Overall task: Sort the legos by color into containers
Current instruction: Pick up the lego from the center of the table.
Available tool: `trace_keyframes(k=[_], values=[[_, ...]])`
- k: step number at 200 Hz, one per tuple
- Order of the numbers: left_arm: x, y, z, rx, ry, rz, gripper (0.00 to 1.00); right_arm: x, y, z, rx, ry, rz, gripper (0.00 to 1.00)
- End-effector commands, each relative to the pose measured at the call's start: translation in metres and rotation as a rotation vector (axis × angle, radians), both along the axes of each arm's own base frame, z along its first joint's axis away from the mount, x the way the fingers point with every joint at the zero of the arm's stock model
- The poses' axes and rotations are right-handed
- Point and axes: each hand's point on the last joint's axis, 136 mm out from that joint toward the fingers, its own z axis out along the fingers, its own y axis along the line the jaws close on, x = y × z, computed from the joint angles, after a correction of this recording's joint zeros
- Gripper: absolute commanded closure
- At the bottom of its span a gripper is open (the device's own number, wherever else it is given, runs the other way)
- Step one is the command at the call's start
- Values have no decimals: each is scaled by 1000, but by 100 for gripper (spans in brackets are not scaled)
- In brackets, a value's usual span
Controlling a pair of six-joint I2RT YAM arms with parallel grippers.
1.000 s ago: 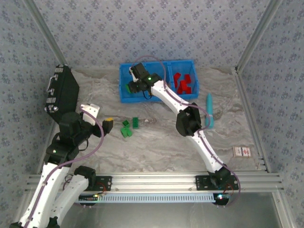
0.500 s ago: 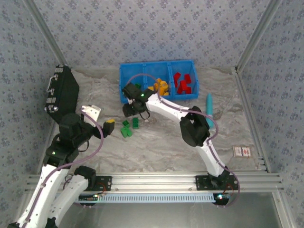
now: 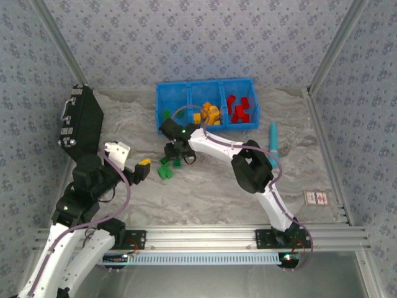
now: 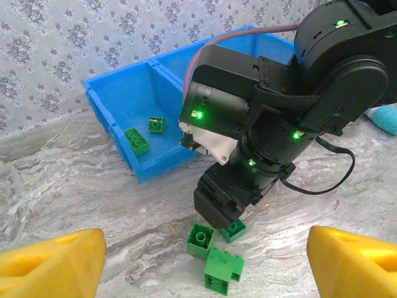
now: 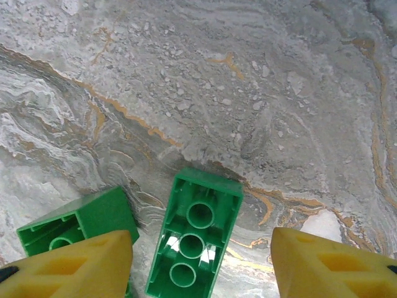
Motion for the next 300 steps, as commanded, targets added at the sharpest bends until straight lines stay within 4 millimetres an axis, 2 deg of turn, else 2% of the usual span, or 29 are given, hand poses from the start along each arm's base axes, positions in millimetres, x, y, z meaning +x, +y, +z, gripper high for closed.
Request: trace_keyframes(k=[1, 84, 142, 180, 208, 239, 266, 300], values=[[0, 1, 8, 5, -42, 2, 15, -9, -12, -24, -73, 35, -30, 39], [3, 1, 7, 14, -37, 6, 14, -13, -15, -47, -108, 57, -29, 47], [4, 0, 5, 18, -28, 7, 14, -16, -22, -64, -128, 81, -37, 63], [6, 0, 4, 23, -26, 11, 14, -13, -29, -60, -132, 79, -42, 74], [7, 0, 3, 25, -23, 14, 14, -8, -35, -49, -129, 64, -45, 77], [9, 1, 2, 31, -24, 20, 14, 5, -37, -21, -101, 17, -46, 78], [11, 1, 0, 33, -30, 24, 14, 26, -32, 4, -68, -41, -29, 78], [7, 5, 2, 19, -113, 32, 13, 67, -23, 27, -34, -132, 10, 78]])
